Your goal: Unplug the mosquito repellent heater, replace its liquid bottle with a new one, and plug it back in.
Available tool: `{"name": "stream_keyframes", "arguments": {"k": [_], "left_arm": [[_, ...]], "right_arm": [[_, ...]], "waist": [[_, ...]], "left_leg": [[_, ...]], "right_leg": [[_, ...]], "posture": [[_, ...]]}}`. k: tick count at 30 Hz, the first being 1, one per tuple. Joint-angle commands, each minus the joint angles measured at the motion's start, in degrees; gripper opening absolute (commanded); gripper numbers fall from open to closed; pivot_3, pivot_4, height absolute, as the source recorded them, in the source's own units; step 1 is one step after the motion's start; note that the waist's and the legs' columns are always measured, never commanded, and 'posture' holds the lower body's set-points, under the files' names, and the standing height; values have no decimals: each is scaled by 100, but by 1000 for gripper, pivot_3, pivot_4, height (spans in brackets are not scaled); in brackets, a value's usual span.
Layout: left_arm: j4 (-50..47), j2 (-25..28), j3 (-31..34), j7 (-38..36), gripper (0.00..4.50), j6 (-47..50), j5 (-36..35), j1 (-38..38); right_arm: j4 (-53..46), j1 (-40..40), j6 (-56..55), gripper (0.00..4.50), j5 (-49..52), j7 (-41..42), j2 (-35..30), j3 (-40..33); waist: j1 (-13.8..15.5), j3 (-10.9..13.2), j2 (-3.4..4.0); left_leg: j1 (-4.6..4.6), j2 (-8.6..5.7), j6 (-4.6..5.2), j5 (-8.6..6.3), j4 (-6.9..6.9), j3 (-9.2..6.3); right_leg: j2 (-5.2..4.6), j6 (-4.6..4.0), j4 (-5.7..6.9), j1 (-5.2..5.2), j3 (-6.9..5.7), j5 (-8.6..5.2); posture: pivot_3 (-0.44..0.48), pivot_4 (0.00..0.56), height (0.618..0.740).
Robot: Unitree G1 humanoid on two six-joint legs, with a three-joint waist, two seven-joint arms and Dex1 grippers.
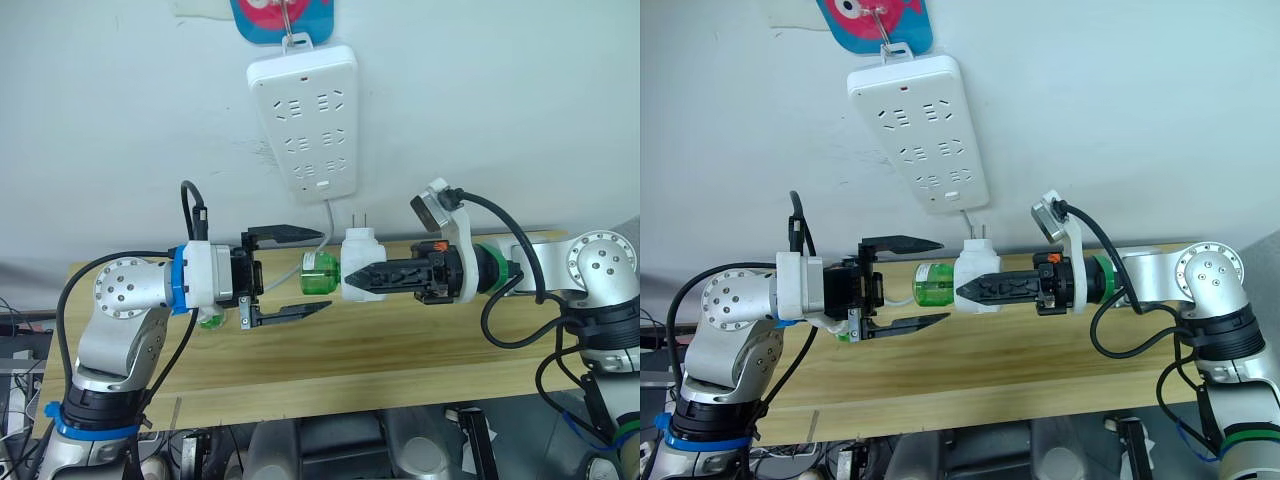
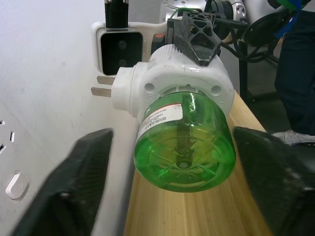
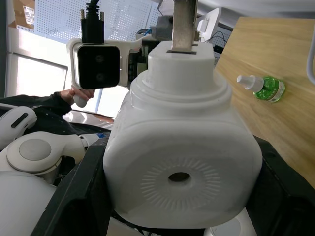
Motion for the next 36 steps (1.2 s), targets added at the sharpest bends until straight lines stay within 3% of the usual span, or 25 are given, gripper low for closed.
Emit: {"name": "stream_keyframes", "arguments": {"k": [1, 3, 7, 15, 24, 36], "left_arm": [[-62, 40, 48, -49, 2688, -87, -143, 8], [-46, 38, 55, -67, 2295, -81, -130, 0], [-77, 84, 59, -74, 2295, 98, -210, -1], [-420, 530, 132, 4, 2295, 1461, -1042, 40], [-700, 1045, 259, 191, 2295, 3092, -2173, 18], [-540, 1306, 496, 1280, 2295, 5376, -4076, -409]], "right_arm": [[-80, -57, 14, 3052, 194, -5, 15, -130], [-76, -58, 12, 3052, 194, -19, 24, -133], [-74, -59, 16, 3052, 194, -36, 30, -134], [-167, -98, 85, 3052, 194, -9, -67, -42], [-405, -134, 70, 3052, 194, 61, -275, 176], [-614, -103, -99, 3052, 194, 83, -354, 229]], "waist": [[0, 0, 0], [0, 0, 0], [0, 0, 0], [-3, 0, 0], [-3, 0, 0], [-12, 0, 0]], "left_leg": [[0, 0, 0, 0, 0, 0], [0, 0, 0, 0, 0, 0], [0, 0, 0, 0, 0, 0], [0, 0, 0, 0, 0, -3], [0, 0, -1, 0, 0, -4], [0, 1, -1, 1, 0, -3]], "right_leg": [[0, 0, 0, 0, 0, 0], [0, 0, 0, 0, 0, 0], [0, 0, 0, 0, 0, 0], [0, 0, 1, 0, -1, 0], [0, 0, 0, -1, -1, 0], [0, 0, -1, -3, 0, 0]], "posture": [[-165, 374, 740], [-165, 374, 740], [-161, 368, 740], [-154, 364, 740], [-158, 371, 740], [-166, 373, 740]]}}
